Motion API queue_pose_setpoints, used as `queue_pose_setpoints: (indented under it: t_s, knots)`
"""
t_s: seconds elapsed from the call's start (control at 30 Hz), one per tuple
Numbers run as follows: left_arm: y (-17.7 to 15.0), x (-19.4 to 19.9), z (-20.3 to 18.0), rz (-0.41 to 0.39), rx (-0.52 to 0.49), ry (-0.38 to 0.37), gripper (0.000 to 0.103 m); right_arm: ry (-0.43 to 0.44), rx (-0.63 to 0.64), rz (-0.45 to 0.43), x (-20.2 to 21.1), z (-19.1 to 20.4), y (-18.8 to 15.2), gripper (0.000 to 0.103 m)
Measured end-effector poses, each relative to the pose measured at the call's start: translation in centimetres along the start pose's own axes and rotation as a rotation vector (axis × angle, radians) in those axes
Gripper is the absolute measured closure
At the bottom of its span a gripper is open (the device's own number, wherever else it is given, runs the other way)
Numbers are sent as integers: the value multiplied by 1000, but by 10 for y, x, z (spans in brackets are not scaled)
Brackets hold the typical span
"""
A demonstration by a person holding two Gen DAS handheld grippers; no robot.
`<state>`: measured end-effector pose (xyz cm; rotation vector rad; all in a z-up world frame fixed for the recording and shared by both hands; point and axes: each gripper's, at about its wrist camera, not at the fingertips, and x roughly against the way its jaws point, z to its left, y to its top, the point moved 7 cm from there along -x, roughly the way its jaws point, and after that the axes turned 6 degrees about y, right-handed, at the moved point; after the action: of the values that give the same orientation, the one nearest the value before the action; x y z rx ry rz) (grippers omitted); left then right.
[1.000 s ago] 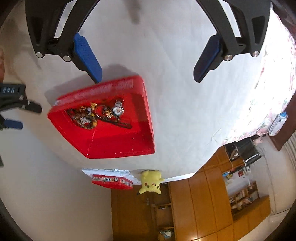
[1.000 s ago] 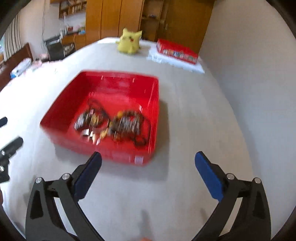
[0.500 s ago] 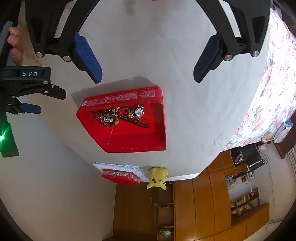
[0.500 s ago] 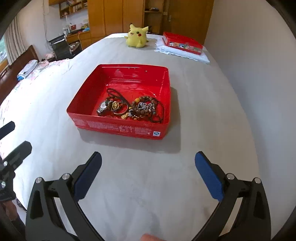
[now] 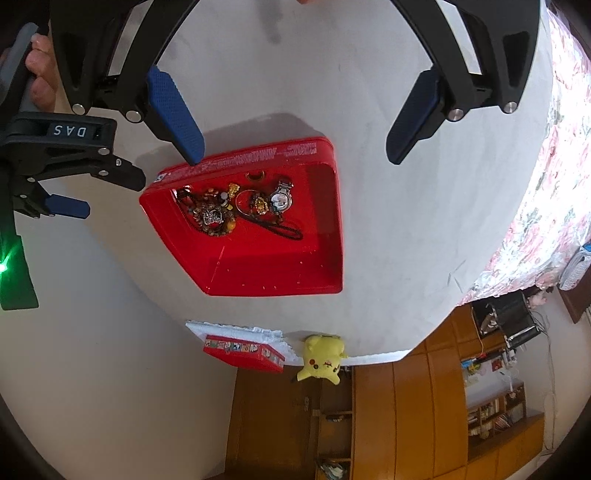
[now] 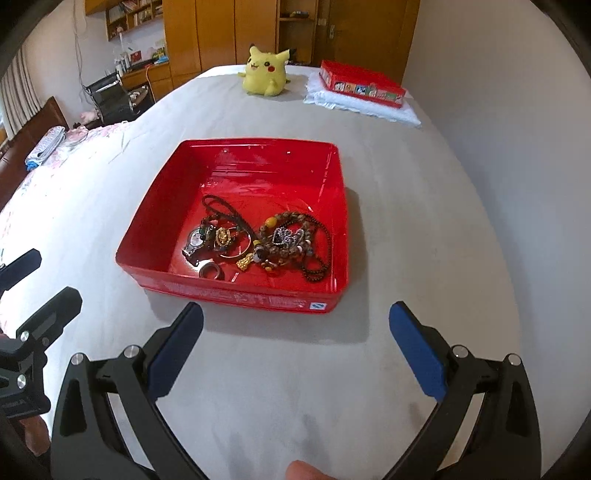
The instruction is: Organize jewelry
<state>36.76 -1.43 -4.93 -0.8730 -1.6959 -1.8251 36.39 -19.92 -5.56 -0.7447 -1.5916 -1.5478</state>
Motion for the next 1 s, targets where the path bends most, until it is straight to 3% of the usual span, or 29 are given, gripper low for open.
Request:
queue_pose_setpoints:
  t_s: [0.43,1.0]
  knots:
    - [9,-44,3,55,-6,33,4,40,3,14,-22,-7,16,3]
    - [18,-49,-5,60,-11,24,4,48,25,29,-30,-7,23,3]
